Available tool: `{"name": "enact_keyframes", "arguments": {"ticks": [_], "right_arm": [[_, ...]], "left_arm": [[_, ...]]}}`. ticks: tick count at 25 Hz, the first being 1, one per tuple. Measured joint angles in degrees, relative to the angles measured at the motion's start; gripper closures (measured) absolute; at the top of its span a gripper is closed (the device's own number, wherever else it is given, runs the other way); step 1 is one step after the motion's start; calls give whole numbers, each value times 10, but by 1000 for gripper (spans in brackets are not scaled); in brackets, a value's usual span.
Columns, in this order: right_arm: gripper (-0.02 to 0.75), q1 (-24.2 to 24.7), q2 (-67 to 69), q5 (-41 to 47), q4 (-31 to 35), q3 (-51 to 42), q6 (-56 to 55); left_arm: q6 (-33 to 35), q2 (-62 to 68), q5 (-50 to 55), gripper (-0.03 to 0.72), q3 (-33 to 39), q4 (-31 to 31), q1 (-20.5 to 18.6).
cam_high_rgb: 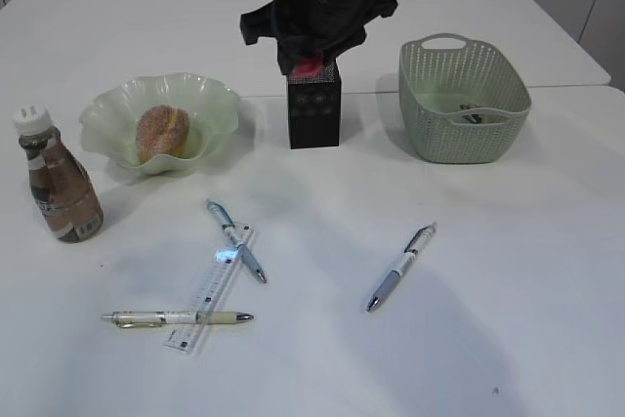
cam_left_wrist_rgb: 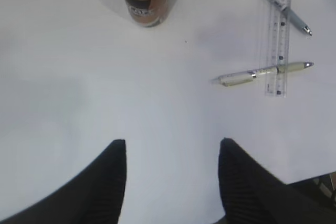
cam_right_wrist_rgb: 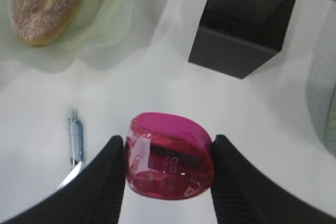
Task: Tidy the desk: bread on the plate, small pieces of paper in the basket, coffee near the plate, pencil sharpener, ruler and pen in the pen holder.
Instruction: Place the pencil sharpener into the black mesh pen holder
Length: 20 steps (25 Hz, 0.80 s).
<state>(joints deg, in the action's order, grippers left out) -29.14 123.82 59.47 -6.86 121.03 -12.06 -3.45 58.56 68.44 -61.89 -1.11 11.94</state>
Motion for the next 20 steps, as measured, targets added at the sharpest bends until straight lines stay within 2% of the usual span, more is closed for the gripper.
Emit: {"name": "enact_keyframes", "arguments": {"ticks": [2,8,20], "right_arm": [[370,4,0,-7,0,0,0],[370,34,1,-100,-29,1,1],[370,42,62,-213,-68,1,1]], "left_arm": [[0,0,-19,294,0,0,0],[0,0,-91,294,0,0,0],[0,0,-195,294,0,0,0]]}}
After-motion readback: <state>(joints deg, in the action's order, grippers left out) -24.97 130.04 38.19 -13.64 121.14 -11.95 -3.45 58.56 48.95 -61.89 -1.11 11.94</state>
